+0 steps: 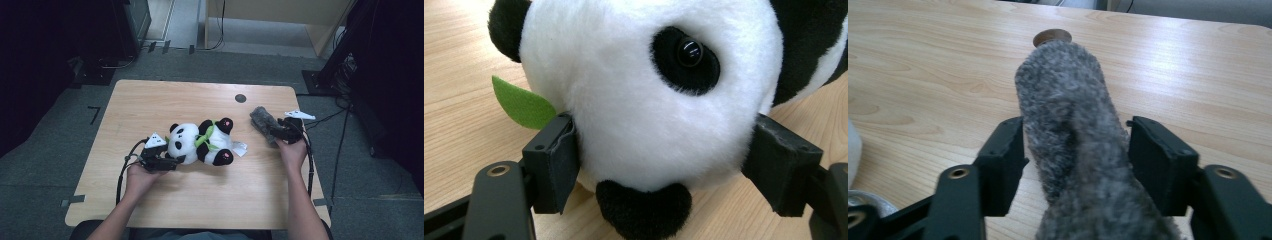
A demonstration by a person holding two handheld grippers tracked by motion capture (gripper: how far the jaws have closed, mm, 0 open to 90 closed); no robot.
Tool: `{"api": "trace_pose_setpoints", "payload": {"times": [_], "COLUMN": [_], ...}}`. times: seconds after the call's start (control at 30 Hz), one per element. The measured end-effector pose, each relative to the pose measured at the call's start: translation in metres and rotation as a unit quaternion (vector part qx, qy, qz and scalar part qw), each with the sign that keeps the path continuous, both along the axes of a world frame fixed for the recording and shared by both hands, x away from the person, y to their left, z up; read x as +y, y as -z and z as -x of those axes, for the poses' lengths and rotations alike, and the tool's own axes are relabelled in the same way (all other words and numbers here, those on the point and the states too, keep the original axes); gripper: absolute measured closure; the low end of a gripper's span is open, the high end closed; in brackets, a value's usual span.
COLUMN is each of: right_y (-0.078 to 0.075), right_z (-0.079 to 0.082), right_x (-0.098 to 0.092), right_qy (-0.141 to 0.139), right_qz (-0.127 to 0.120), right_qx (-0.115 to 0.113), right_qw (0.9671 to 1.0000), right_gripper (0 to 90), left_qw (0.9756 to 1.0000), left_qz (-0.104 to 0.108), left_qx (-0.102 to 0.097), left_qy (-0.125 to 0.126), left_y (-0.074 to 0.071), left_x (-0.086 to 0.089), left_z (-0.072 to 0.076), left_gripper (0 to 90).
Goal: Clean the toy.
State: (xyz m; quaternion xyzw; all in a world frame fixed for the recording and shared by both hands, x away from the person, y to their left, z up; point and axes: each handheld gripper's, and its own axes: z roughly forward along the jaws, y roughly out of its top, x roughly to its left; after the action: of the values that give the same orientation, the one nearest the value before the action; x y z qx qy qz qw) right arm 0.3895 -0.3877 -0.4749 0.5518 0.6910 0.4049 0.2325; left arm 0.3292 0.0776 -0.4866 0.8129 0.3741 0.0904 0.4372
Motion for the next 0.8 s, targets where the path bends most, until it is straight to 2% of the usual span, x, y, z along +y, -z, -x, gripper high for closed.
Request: {"api": "trace_pose_setpoints", "payload": {"times": [0.2,0.33,0.43,0.57,0.63,0.8], "right_y": [-0.014,-0.019,-0.021,-0.024,-0.025,-0.026], "right_z": [0.009,0.015,0.023,0.029,0.035,0.043], "right_x": [0.006,0.011,0.017,0.022,0.030,0.039], "right_qy": [-0.005,-0.018,-0.027,-0.038,-0.047,-0.058], "right_qz": [0.010,0.015,0.019,0.009,-0.003,0.001], "right_qx": [-0.020,-0.020,-0.029,-0.033,-0.032,-0.031], "right_qw": [0.9997,0.9995,0.9991,0.9987,0.9984,0.9978], "right_gripper": [34.9,35.5,38.0,38.0,37.8,36.8], "left_qw": [1.0000,1.0000,1.0000,1.0000,1.0000,0.9999], "left_qz": [0.000,-0.001,0.002,0.005,0.006,0.010], "left_qx": [0.002,-0.002,-0.007,-0.007,-0.007,-0.008], "left_qy": [0.000,0.003,0.002,0.003,0.004,0.006], "left_y": [-0.001,-0.003,-0.004,-0.005,-0.005,-0.007], "left_x": [0.000,0.001,0.002,0.003,0.003,0.004], "left_z": [0.000,0.000,0.000,0.000,0.000,-0.001], "left_gripper": [20.8,20.0,19.7,19.6,18.9,15.2]}}
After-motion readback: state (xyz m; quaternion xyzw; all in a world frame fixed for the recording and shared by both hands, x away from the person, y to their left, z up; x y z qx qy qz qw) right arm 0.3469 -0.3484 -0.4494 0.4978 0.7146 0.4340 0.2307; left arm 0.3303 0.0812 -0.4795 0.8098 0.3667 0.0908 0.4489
